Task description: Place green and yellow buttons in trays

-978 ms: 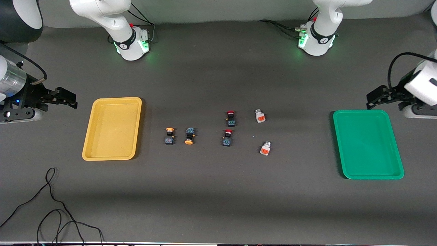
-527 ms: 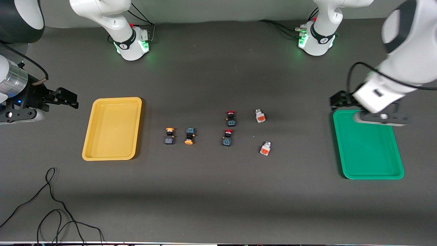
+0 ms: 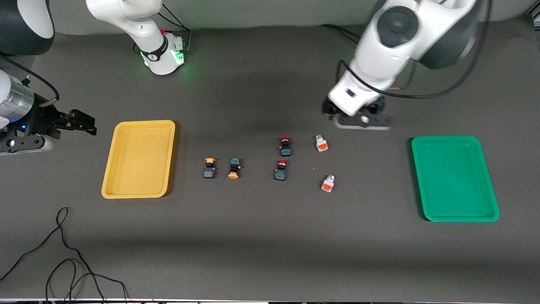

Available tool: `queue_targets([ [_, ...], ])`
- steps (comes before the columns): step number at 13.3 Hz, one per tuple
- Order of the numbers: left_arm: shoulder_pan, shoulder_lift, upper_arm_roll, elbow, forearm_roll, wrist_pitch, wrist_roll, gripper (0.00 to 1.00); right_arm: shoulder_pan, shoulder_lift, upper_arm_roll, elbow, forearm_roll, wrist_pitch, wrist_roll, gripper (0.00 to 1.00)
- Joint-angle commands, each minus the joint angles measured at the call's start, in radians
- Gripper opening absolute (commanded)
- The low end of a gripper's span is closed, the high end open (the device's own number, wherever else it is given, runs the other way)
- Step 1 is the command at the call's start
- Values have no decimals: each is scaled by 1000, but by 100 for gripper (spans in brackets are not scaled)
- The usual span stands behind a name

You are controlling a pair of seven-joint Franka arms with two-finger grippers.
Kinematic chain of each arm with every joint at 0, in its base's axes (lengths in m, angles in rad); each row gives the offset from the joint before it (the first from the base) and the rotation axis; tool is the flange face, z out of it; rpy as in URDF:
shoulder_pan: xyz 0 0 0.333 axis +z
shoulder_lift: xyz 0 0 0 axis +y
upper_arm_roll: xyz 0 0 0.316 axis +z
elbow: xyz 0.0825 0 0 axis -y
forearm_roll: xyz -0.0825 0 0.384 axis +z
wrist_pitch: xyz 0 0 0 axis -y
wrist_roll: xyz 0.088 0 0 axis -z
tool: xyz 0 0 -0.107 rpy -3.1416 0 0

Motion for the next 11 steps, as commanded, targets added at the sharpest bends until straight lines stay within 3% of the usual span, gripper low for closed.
queue_targets([
  [1, -41, -1, 21, -58, 3, 55, -43, 99, 44, 6, 0, 17, 27, -6, 17, 100],
  [6, -33, 0, 25, -306, 16, 335, -38, 100, 117, 34, 2, 13, 106, 9, 224, 100],
  [11, -3, 126, 29, -438, 28, 595, -44, 99, 183, 152, 2, -55, 108, 133, 238, 100],
])
